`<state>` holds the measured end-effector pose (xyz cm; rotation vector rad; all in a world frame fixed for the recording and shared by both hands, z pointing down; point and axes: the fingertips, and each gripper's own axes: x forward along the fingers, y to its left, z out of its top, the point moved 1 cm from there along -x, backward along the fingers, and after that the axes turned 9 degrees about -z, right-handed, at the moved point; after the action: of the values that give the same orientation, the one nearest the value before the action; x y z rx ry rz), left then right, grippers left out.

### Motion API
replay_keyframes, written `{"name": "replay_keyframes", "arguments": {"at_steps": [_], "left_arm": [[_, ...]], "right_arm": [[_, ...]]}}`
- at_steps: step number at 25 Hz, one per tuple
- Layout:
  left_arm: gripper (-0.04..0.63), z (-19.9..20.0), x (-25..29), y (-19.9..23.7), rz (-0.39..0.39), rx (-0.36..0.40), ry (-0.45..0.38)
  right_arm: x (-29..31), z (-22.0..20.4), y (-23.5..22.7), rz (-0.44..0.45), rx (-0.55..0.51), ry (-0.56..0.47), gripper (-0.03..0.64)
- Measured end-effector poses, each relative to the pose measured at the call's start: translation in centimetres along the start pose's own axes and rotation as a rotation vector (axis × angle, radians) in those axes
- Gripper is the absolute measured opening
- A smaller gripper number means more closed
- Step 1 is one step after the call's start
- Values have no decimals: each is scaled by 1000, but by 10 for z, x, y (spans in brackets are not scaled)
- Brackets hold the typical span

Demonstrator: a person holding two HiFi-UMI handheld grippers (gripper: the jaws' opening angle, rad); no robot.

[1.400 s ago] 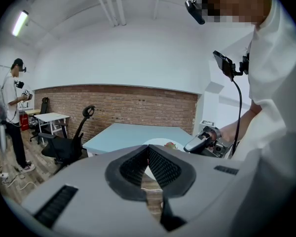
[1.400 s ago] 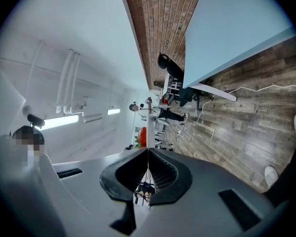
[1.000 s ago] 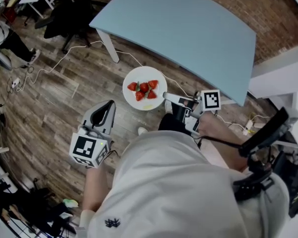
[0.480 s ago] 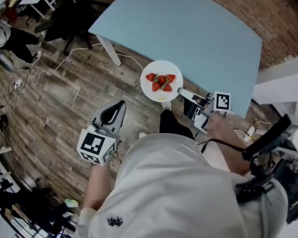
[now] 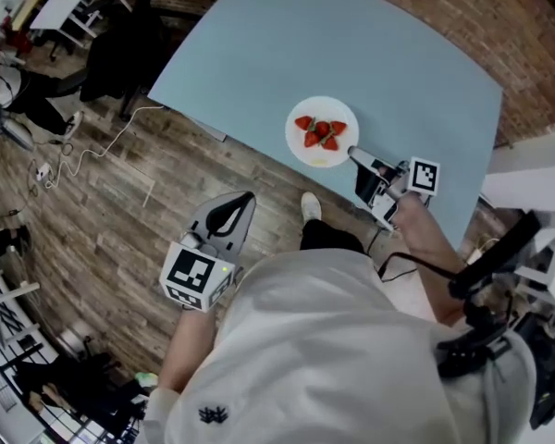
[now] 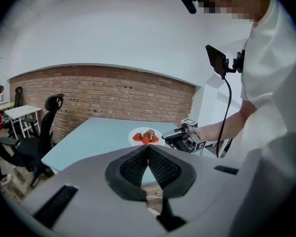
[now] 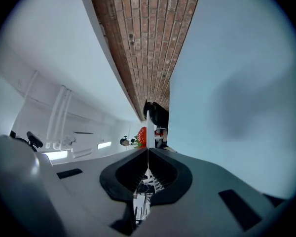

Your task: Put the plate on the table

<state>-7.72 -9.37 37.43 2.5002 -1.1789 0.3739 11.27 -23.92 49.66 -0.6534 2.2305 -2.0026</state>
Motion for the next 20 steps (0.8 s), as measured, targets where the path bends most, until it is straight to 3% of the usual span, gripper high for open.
{"name": "replay_keyframes", "arguments": {"at_steps": [9, 16, 20], "left_arm": [[2, 50, 89, 31, -17, 16, 59], [2, 65, 149, 40, -12, -4, 116], [2, 63, 169, 44, -21, -29, 153]], "right_arm": [[16, 141, -65, -55, 44, -101, 15], [21, 224, -129, -90, 117, -183, 15], [23, 252, -165, -157, 134, -211, 15]]}}
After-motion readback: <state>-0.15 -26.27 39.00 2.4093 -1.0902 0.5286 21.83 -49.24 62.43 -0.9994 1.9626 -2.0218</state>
